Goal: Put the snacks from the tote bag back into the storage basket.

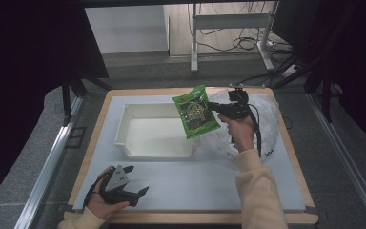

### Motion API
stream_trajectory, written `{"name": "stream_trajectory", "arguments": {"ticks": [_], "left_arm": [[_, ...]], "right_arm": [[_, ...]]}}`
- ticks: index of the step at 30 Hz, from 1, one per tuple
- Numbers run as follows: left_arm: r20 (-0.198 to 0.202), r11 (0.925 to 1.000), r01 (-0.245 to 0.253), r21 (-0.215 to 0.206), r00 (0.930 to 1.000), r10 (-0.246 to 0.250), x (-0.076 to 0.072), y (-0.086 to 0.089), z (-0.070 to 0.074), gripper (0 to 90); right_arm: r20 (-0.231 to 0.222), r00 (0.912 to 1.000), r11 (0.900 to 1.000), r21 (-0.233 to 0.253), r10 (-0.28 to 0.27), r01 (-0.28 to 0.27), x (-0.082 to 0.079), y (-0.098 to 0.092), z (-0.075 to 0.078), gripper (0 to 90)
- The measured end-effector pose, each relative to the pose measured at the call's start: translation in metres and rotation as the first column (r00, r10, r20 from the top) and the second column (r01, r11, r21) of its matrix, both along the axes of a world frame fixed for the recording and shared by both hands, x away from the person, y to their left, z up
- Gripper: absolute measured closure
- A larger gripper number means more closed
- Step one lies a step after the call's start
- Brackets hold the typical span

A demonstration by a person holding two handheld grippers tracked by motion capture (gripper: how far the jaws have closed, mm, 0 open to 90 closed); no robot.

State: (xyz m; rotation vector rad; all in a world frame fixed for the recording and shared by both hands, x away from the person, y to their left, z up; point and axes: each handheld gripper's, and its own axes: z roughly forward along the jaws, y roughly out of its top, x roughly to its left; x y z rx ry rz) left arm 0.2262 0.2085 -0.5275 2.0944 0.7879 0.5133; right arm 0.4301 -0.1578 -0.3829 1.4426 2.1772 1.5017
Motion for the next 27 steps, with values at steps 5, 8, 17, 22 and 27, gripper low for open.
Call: {"name": "stream_trajectory", "arguments": {"ticks": [5, 8, 17, 22, 27], "left_arm": [[0.001, 1.0, 0.0, 0.005, 1.0, 0.0, 0.0, 0.0, 0.0, 10.9], [0.002, 1.0, -0.001, 0.002, 1.0, 0.001, 0.0, 0.001, 0.0, 10.9], [0.003, 1.0, 0.0, 0.002, 1.0, 0.0, 0.0, 0.0, 0.0, 10.9], [0.002, 1.0, 0.002, 0.002, 1.0, -0.002, 0.0, 0.0, 0.0, 10.9], [0.002, 1.0, 0.002, 0.002, 1.0, -0.002, 0.0, 0.0, 0.0, 10.9]], "right_arm": [[0.001, 1.0, 1.0, 0.002, 0.009, -0.009, 0.001, 0.007, 0.0, 90.0], [0.0, 0.9999, 1.0, 0.004, 0.014, -0.014, 0.001, 0.011, 0.001, 90.0], [-0.002, 0.9995, 0.999, 0.005, 0.032, -0.032, 0.003, 0.024, 0.001, 90.0], [0.0, 0.9991, 0.999, 0.011, 0.042, -0.042, 0.004, 0.033, 0.0, 90.0], [0.002, 0.9988, 0.999, 0.011, 0.049, -0.049, 0.004, 0.038, 0.001, 90.0]]}}
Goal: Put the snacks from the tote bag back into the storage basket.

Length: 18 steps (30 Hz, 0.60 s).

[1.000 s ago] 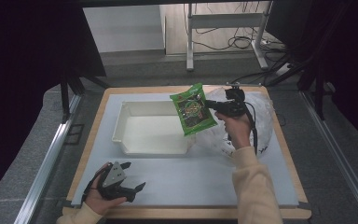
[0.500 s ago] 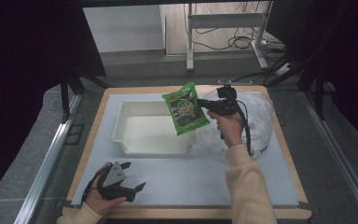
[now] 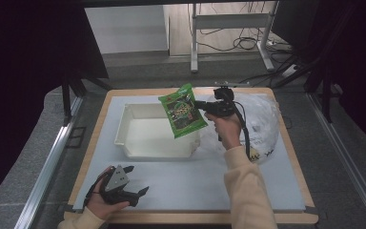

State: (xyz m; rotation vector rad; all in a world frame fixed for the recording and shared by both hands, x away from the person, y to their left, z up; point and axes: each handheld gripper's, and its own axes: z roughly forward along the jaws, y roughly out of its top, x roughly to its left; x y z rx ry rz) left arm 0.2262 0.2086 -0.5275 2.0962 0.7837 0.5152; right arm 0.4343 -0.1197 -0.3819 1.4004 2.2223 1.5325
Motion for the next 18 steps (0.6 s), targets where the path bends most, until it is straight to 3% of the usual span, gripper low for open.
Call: {"name": "stream_trajectory", "arguments": {"ticks": [18], "left_arm": [[0.0, 1.0, 0.002, 0.001, 1.0, -0.002, 0.0, 0.0, 0.0, 10.9]], "right_arm": [[-0.012, 0.9996, 1.0, -0.002, 0.027, -0.027, 0.002, 0.022, -0.005, 90.0]]}}
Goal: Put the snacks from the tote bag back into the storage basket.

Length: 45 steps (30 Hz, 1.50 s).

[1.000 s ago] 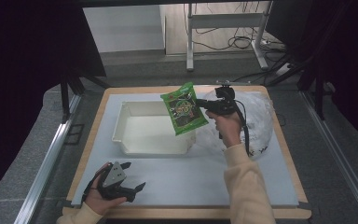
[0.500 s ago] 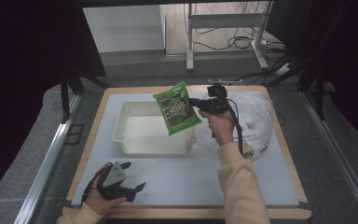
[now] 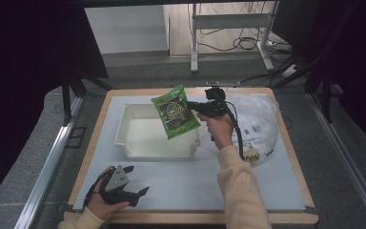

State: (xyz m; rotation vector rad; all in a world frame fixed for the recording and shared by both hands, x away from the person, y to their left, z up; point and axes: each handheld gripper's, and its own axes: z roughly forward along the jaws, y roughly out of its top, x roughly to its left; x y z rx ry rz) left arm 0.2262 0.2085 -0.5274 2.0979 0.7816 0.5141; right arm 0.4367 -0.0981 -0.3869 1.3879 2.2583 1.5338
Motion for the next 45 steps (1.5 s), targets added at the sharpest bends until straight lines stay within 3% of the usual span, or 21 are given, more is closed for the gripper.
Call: {"name": "stream_trajectory", "arguments": {"ticks": [45], "left_arm": [[-0.001, 1.0, 0.0, -0.009, 1.0, 0.0, 0.0, 0.001, 0.001, 10.9]], "right_arm": [[-0.054, 0.9973, 0.999, -0.018, 0.049, -0.05, 0.012, 0.058, -0.032, 90.0]]}}
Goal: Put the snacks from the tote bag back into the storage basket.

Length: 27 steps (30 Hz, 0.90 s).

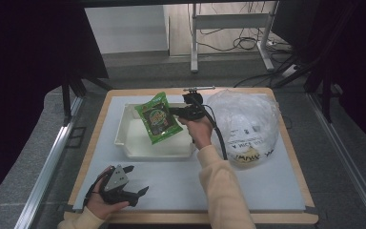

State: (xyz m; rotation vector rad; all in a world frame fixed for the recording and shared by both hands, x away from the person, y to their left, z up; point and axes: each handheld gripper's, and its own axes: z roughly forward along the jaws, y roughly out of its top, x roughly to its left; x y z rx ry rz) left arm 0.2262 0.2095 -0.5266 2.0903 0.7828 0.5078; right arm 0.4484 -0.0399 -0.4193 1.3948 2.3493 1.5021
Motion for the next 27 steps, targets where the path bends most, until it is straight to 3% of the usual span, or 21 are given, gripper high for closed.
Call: {"name": "stream_trajectory", "arguments": {"ticks": [27], "left_arm": [[0.003, 1.0, 0.001, -0.003, 1.0, -0.001, 0.0, 0.0, 0.001, 10.9]], "right_arm": [[-0.044, 0.999, 1.0, -0.021, -0.005, 0.004, 0.006, 0.034, -0.028, 90.0]]}}
